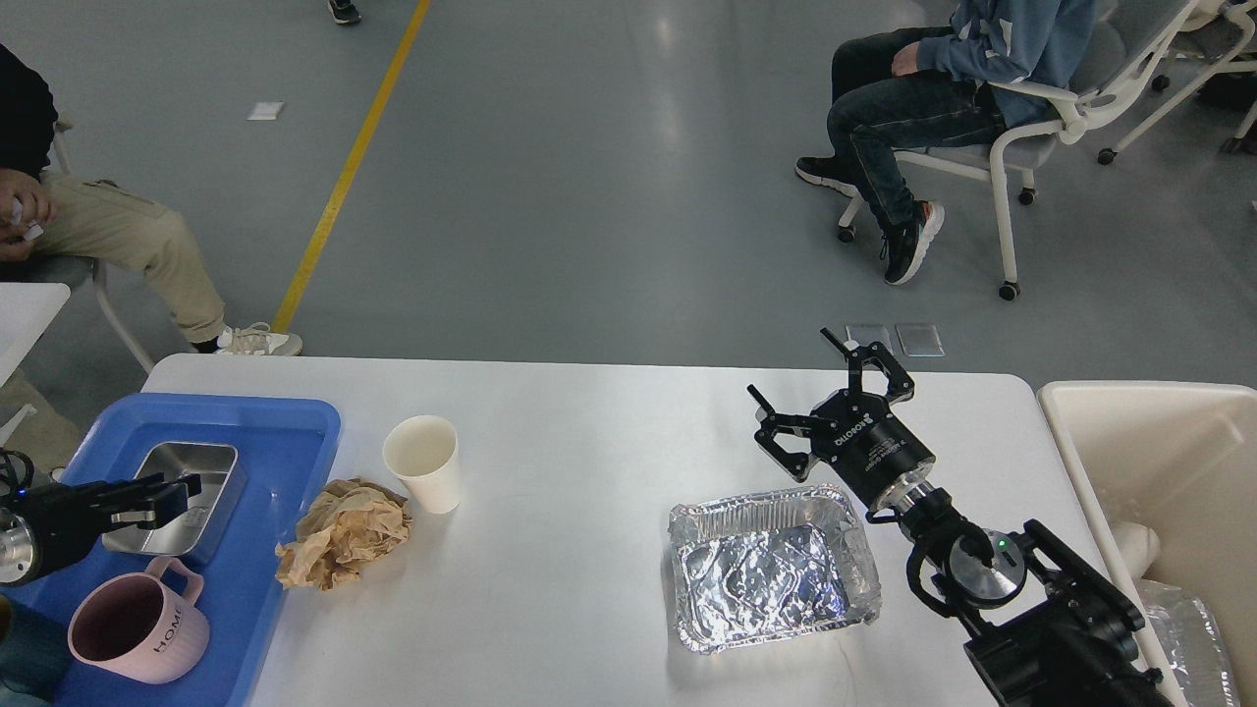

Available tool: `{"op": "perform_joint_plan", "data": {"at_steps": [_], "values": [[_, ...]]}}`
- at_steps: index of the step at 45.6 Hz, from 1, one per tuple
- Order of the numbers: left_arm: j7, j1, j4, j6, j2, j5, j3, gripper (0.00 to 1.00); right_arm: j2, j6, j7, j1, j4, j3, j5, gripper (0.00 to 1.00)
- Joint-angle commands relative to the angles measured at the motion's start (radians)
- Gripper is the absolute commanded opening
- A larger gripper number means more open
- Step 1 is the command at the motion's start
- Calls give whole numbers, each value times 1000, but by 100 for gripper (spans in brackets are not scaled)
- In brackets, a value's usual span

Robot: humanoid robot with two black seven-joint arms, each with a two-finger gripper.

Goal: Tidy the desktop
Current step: 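Lift the steel box and lower it into the blue tray, then open the left gripper and release the steel box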

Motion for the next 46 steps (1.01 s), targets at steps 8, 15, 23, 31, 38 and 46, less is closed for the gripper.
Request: {"op": "perform_joint_plan", "data": {"at_steps": [8, 15, 23, 31, 38, 46], "values": [[-2, -25, -10, -63, -28, -271, -146, 92, 1, -4, -2, 0, -3, -6, 0, 100], [-1, -5, -10, -97, -83, -394, -345, 93, -1, -7, -3, 0, -3, -6, 0, 100], [-2, 67, -15, -101, -132, -521, -600, 93, 2, -10, -3, 0, -3, -6, 0, 100], [2, 150, -15, -120, -174, -647, -833, 94, 4, -13, -3, -2, -5, -7, 0, 100], [51, 181, -16, -195, -177, -754, -919, 94, 8, -16, -5, -2, -6, -6, 0, 100], [139, 215, -19, -293, -177, -868, -996, 94, 12, -18, -3, -2, -11, -6, 0, 100]]}}
